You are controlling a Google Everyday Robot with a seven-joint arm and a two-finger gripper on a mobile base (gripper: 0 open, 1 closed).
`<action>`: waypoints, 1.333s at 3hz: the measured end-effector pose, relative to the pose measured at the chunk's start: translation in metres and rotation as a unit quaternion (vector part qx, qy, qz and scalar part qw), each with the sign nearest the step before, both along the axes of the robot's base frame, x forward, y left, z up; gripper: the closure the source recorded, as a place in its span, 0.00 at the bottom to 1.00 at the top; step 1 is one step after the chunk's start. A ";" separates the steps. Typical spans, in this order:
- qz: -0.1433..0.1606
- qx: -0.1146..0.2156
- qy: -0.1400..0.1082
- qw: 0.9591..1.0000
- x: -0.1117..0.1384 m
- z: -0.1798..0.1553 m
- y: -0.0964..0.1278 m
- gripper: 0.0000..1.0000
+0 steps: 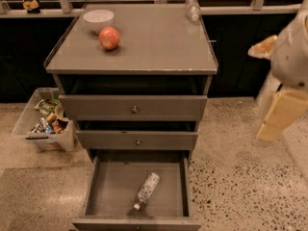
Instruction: Pick blue plastic bottle from bottom drawer and place on counter
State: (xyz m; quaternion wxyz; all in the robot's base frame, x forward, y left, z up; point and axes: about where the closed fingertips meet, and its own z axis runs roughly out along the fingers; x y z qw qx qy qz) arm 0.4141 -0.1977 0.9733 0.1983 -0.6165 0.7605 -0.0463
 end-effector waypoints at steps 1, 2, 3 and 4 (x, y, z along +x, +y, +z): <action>0.027 0.031 -0.020 0.999 -0.029 -0.039 0.023 0.00; 0.045 0.037 -0.024 0.998 -0.045 -0.096 0.057 0.00; 0.070 0.025 0.012 0.997 -0.046 -0.191 0.099 0.00; 0.111 0.007 0.095 0.989 -0.060 -0.318 0.129 0.00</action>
Offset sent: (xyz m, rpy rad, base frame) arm -0.1915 0.0660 -0.4512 0.0055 0.5797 0.0870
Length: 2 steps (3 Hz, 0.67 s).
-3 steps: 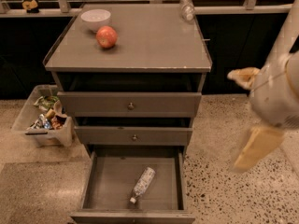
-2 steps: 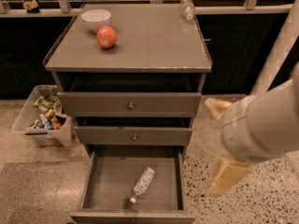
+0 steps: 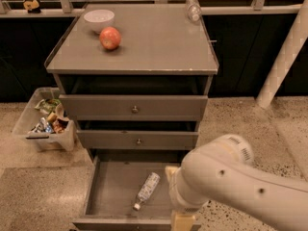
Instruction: Pick blue plastic bottle from bottom drawer and place on counter
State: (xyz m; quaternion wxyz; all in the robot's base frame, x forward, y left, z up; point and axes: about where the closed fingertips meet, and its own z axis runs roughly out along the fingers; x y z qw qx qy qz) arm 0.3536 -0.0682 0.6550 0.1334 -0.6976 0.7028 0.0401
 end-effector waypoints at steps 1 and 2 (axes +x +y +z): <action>0.019 -0.058 0.108 0.992 -0.047 -0.126 -0.030 0.00; 0.029 -0.099 0.161 0.982 -0.077 -0.174 -0.055 0.00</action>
Offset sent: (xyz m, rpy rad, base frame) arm -0.0390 -0.0227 -0.1099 -0.0963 0.1864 0.0366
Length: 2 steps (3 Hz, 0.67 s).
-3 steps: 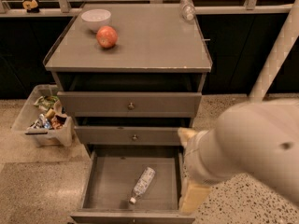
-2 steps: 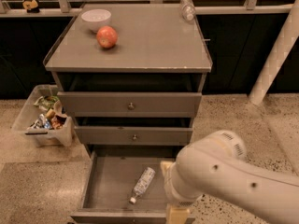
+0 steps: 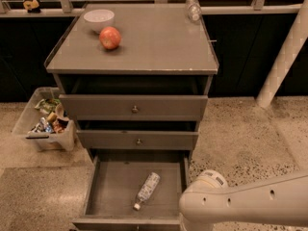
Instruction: Pick blue plastic bottle from bottom drawer and place on counter
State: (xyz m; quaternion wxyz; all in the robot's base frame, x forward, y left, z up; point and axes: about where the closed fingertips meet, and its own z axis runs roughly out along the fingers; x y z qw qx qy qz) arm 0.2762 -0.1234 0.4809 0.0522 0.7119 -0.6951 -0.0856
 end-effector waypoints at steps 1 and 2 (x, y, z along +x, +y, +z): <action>0.000 0.000 0.000 1.000 0.000 0.000 0.000 0.00; 0.002 -0.033 -0.022 0.999 0.028 -0.001 -0.009 0.00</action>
Offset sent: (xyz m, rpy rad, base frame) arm 0.1004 -0.0320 0.0021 -0.2292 -0.1528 0.0117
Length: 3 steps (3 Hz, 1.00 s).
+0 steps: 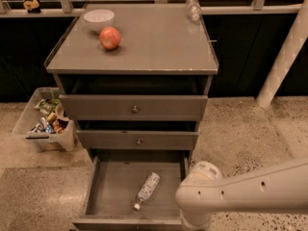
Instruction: Pick blue plastic bottle from bottom drawer and place on counter
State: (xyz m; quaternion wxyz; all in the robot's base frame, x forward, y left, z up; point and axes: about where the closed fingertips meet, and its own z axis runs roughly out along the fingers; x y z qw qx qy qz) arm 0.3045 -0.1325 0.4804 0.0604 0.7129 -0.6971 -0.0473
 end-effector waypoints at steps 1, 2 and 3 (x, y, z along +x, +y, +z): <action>0.002 -0.053 -0.049 0.997 0.070 0.002 -0.011 0.00; -0.010 -0.054 -0.092 0.994 0.138 0.007 -0.015 0.00; -0.010 -0.054 -0.092 0.994 0.138 0.007 -0.015 0.00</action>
Offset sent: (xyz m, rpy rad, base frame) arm 0.1993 -0.0210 0.0070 -0.0682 -0.2447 0.0354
